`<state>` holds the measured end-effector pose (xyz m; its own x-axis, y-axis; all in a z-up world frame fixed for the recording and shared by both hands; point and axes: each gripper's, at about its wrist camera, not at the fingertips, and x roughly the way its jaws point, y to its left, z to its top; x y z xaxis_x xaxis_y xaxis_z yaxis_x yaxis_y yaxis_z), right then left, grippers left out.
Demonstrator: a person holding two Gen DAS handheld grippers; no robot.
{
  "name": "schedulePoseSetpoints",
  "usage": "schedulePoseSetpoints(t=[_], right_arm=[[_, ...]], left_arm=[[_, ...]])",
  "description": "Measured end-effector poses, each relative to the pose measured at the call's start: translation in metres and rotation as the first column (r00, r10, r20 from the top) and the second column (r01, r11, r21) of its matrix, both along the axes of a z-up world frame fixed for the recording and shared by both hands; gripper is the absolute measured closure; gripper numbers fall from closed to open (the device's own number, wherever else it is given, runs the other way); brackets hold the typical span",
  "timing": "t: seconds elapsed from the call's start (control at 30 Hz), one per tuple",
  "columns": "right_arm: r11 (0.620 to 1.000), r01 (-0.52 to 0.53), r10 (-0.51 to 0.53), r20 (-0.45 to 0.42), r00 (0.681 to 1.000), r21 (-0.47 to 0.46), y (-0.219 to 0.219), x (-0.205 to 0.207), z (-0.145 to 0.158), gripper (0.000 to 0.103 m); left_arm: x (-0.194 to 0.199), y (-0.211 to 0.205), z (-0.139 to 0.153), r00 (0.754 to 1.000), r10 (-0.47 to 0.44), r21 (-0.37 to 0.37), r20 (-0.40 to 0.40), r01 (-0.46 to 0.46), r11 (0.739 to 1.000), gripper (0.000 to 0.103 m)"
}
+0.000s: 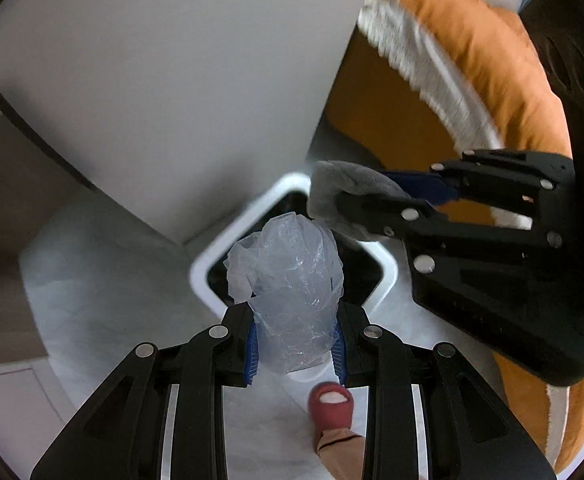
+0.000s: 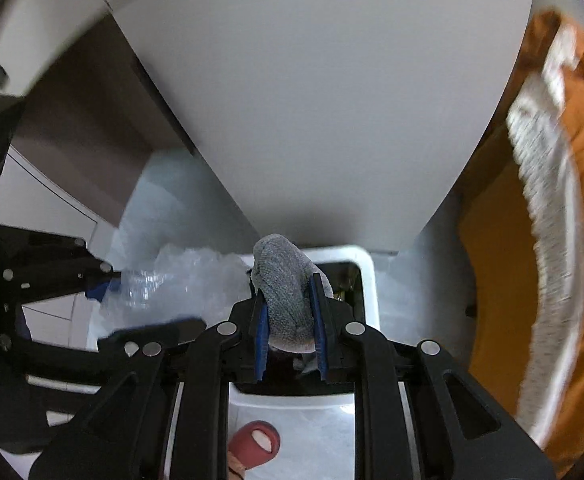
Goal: Collect trash
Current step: 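Carry the wrapper and sock to the white bin and open both tools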
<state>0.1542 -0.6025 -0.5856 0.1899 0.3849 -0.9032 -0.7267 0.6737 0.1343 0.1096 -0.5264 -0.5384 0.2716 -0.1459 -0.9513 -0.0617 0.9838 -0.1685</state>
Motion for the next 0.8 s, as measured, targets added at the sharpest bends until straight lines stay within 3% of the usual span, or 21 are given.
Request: schedulePoseSetpoints(t=[0.07, 0.13, 0.17, 0.2, 0.27, 0.37, 0.53, 0.63, 0.8], right_arm=[[1.000, -0.004, 0.004, -0.019, 1.000, 0.011, -0.003, 0.001, -0.023, 0.078], [1.000, -0.013, 0.014, -0.028, 1.000, 0.021, -0.006, 0.002, -0.040, 0.065], [0.999, -0.016, 0.018, -0.051, 0.999, 0.045, -0.009, 0.003, -0.050, 0.026], [0.998, -0.006, 0.008, -0.042, 0.999, 0.055, -0.012, 0.003, -0.055, 0.004], [0.998, 0.000, 0.002, -0.029, 1.000, 0.061, -0.018, 0.007, -0.064, 0.005], [0.999, -0.006, 0.006, -0.004, 1.000, 0.037, -0.020, 0.005, -0.069, 0.005], [1.000, -0.012, 0.011, 0.028, 1.000, 0.023, -0.022, 0.002, -0.050, 0.005], [1.000, 0.006, -0.006, 0.029, 1.000, 0.027, -0.026, 0.005, -0.023, 0.005], [0.997, 0.033, -0.037, 0.058, 0.998, 0.068, -0.033, 0.003, 0.057, 0.005]], left_arm=[[-0.002, -0.003, -0.023, 1.000, -0.011, -0.014, -0.003, 0.011, 1.000, 0.075], [-0.003, -0.005, -0.044, 1.000, -0.029, -0.009, -0.004, 0.029, 1.000, 0.074], [-0.004, -0.005, -0.056, 0.999, -0.036, -0.032, -0.010, 0.036, 0.999, 0.059], [-0.004, -0.004, -0.064, 0.999, -0.036, -0.047, -0.018, 0.035, 0.998, 0.012], [-0.008, -0.006, -0.079, 0.999, -0.038, -0.030, -0.006, 0.038, 0.999, 0.005], [-0.010, -0.008, -0.095, 0.997, -0.068, -0.013, -0.018, 0.068, 0.998, 0.005], [-0.010, -0.005, -0.087, 0.997, -0.073, -0.003, -0.016, 0.073, 0.997, 0.005], [-0.005, -0.004, -0.064, 0.998, -0.060, 0.013, -0.017, 0.060, 0.998, 0.005], [-0.006, 0.006, 0.015, 1.000, -0.019, 0.008, 0.018, 0.018, 1.000, 0.005]])
